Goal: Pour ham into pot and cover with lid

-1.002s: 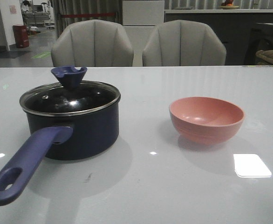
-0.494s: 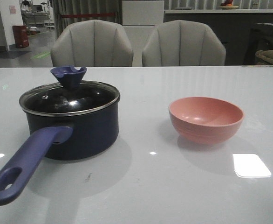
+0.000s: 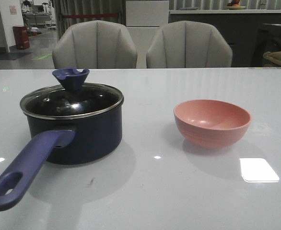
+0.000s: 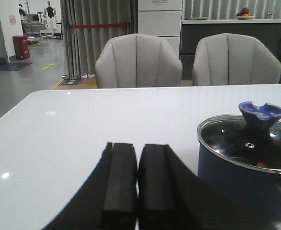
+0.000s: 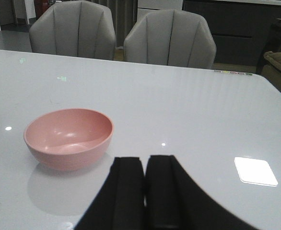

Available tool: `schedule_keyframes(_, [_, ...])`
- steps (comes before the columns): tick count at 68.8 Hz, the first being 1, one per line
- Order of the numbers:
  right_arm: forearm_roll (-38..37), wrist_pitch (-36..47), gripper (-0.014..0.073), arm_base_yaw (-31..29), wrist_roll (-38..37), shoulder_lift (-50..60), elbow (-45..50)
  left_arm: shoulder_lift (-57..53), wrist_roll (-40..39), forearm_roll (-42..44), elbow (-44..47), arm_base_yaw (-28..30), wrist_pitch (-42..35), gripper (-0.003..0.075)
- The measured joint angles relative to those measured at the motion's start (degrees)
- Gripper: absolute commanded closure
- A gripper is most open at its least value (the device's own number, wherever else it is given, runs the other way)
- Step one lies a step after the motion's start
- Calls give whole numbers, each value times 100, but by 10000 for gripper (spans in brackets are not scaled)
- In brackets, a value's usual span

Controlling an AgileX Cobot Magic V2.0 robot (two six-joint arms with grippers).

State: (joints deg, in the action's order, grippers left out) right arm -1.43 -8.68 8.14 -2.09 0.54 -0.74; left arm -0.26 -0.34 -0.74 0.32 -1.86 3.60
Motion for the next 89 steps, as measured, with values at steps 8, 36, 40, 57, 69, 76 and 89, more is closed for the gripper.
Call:
schedule_keyframes(8, [0, 290, 442, 0, -191, 0, 169, 0, 0, 0, 0, 0, 0, 607])
schedule_keyframes(36, [-72, 659, 442, 0, -544, 0, 226, 0, 0, 0, 0, 0, 0, 607])
schedule_keyframes(40, [-82, 659, 442, 0, -556, 0, 226, 0, 0, 0, 0, 0, 0, 607])
schedule_keyframes(57, [-95, 659, 442, 0, -568, 0, 226, 0, 0, 0, 0, 0, 0, 607])
schedule_keyframes(69, [-99, 659, 442, 0, -578, 0, 226, 0, 0, 0, 0, 0, 0, 607])
schedule_keyframes(76, [-99, 659, 442, 0, -578, 0, 226, 0, 0, 0, 0, 0, 0, 607])
schedule_keyframes(89, [-99, 659, 442, 0, -578, 0, 226, 0, 0, 0, 0, 0, 0, 607])
